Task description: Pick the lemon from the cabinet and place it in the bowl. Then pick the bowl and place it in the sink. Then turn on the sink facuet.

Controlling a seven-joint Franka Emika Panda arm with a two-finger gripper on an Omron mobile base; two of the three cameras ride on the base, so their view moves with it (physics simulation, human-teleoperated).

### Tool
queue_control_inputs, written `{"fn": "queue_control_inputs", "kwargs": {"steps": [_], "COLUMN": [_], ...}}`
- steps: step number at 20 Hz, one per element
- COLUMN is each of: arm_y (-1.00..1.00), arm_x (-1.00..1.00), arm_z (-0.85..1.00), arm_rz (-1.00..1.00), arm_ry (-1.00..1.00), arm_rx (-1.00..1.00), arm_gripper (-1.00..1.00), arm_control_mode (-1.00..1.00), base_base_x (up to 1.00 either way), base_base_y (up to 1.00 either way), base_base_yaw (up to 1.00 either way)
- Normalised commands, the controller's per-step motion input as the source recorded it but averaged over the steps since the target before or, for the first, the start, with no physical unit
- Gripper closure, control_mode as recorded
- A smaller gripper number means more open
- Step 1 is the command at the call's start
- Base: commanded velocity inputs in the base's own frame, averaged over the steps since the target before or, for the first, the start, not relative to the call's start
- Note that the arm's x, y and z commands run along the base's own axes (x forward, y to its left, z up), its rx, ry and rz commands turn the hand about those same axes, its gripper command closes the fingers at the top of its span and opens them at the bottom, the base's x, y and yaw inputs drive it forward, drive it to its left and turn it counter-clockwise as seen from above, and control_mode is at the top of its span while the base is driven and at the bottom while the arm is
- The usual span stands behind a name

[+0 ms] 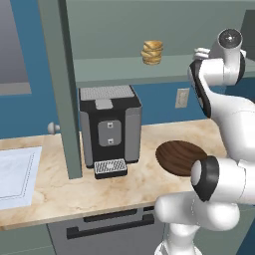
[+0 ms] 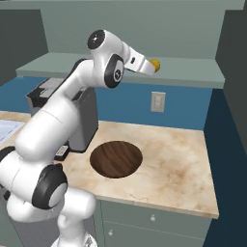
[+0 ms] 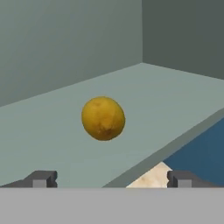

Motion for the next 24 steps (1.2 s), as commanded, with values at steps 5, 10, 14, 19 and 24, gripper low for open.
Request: {"fn": "queue_control_inputs", "kwargs": {"steps": [5,10,14,19,24], "arm_y": [-0.14,-0.18,-0.19,-0.09,0.0], "arm_x": [0.51,0.42,0.13,0.0,0.17], "arm_z": [0.0,0.0,0.0,-0.03,-0.08], "arm_rz": [0.06,0.05,0.02,0.0,0.0], "arm_ry": [0.0,0.01,0.0,0.0,0.01], "arm_rx": [0.0,0.0,0.0,0.0,0.0], "arm_gripper": [-1.0,-1.0,-1.0,-1.0,-1.0], "arm_control_mode": [-1.0,-1.0,-1.0,-1.0,-1.0], "base_base_x": [0.0,0.0,0.0,0.0,0.0], "base_base_y": [0.0,0.0,0.0,0.0,0.0], "base_base_yaw": [0.0,0.0,0.0,0.0,0.0]}}
